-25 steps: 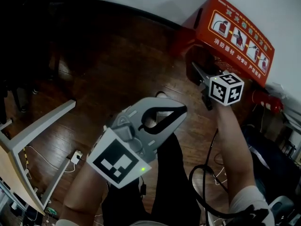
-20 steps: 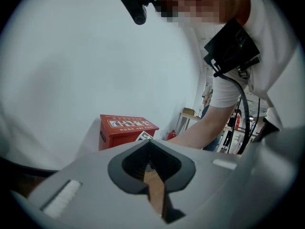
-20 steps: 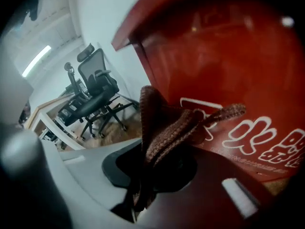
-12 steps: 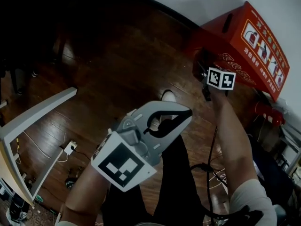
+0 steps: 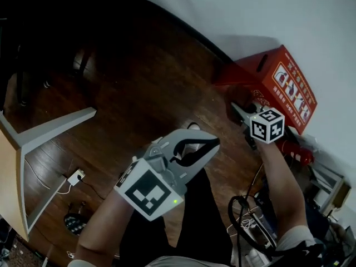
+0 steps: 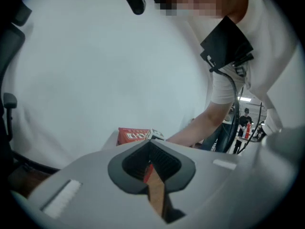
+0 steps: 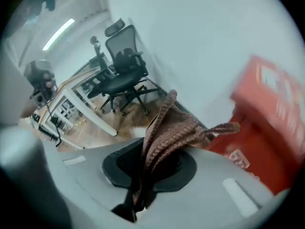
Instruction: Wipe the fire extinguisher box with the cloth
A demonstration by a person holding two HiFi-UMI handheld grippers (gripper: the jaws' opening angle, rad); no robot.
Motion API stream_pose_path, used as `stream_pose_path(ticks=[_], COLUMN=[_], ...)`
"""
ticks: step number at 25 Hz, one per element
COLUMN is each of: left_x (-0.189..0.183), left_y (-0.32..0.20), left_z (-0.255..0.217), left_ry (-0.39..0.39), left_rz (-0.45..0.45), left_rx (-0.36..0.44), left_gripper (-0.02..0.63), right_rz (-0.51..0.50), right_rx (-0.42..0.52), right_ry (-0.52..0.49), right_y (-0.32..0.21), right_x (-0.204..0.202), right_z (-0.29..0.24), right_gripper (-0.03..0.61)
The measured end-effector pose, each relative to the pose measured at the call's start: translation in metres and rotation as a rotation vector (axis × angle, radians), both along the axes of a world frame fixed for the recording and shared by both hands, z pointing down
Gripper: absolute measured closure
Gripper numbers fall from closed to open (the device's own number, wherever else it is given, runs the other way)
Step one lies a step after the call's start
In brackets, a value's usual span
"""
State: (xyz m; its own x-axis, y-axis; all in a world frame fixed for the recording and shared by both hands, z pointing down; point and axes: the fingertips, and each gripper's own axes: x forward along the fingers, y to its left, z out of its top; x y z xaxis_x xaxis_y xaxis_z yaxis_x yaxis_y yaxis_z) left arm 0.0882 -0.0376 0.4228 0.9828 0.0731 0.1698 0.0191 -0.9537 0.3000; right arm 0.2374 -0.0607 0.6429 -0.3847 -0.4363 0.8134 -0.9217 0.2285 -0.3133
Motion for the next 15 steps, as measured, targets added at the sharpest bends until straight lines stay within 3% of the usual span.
stream_pose_path(ticks=[4, 7, 11, 15], left_x=[-0.026, -0.038, -0.031, -0.008], left_y=[-0.024, -0.046, -0.077, -0.105], left_z=[-0.04, -0.058, -0.055, -0.032], left_ry=[0.006, -0.01, -0.009, -0.022], left_rz=[-0.048, -0.086, -0.148, -0.258], left_rx=[0.052, 0.086, 0.09, 0.022], left_gripper=[0.614, 0.614, 0.614, 0.614], right_rz=[-0.431, -0.791, -1.177, -1.472], right_rx=[0.038, 0.014, -0.16, -0.366], right_ry=[0.153, 0.272, 0.419, 0.466], right_y=[-0.028, -0.052, -0.082, -0.096], right_x=[-0.015, -0.004, 0.039, 0.093], right_z=[-0.101, -0.143, -0.144, -0.105], right_gripper=[0.525, 0.525, 0.526, 0.526])
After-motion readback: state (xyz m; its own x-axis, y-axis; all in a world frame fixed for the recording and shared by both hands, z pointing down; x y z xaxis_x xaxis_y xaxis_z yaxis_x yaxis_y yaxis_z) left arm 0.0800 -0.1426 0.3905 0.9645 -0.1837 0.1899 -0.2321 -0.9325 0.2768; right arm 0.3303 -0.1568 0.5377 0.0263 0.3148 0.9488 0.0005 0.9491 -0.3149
